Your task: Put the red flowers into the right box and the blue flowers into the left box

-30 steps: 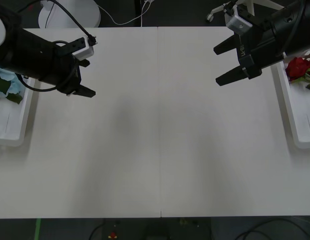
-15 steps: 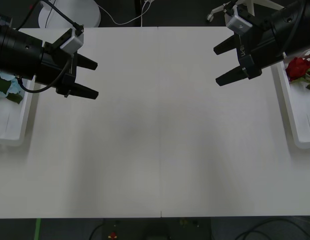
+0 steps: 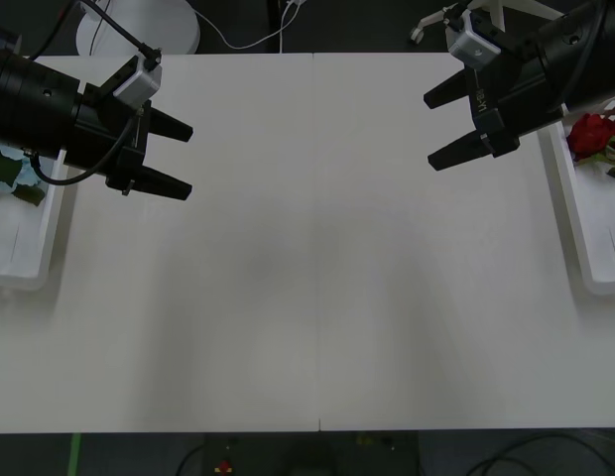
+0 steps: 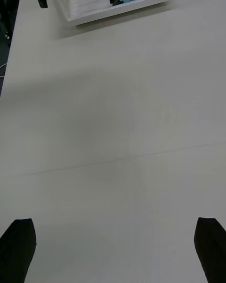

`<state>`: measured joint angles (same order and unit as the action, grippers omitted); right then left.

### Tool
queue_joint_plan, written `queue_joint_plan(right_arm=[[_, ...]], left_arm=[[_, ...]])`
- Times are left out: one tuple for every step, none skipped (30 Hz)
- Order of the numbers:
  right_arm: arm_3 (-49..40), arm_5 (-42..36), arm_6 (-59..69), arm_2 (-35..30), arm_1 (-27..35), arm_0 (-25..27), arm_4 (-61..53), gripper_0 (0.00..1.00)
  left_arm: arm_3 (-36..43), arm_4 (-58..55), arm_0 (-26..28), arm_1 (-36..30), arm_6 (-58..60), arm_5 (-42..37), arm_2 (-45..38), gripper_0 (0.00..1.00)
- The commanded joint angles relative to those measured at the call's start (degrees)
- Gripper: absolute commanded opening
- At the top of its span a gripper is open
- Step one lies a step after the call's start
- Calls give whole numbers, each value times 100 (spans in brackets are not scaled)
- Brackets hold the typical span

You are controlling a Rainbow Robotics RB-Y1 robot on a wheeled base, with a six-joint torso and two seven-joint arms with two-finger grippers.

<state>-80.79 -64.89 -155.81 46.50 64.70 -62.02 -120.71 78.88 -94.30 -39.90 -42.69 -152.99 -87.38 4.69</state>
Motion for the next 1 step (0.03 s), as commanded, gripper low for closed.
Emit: queue_joint_plan(right_arm=[[-86, 29, 81, -62, 183, -3, 22, 97]], left_arm=[[145, 17, -237, -275, -201, -60, -135, 100]])
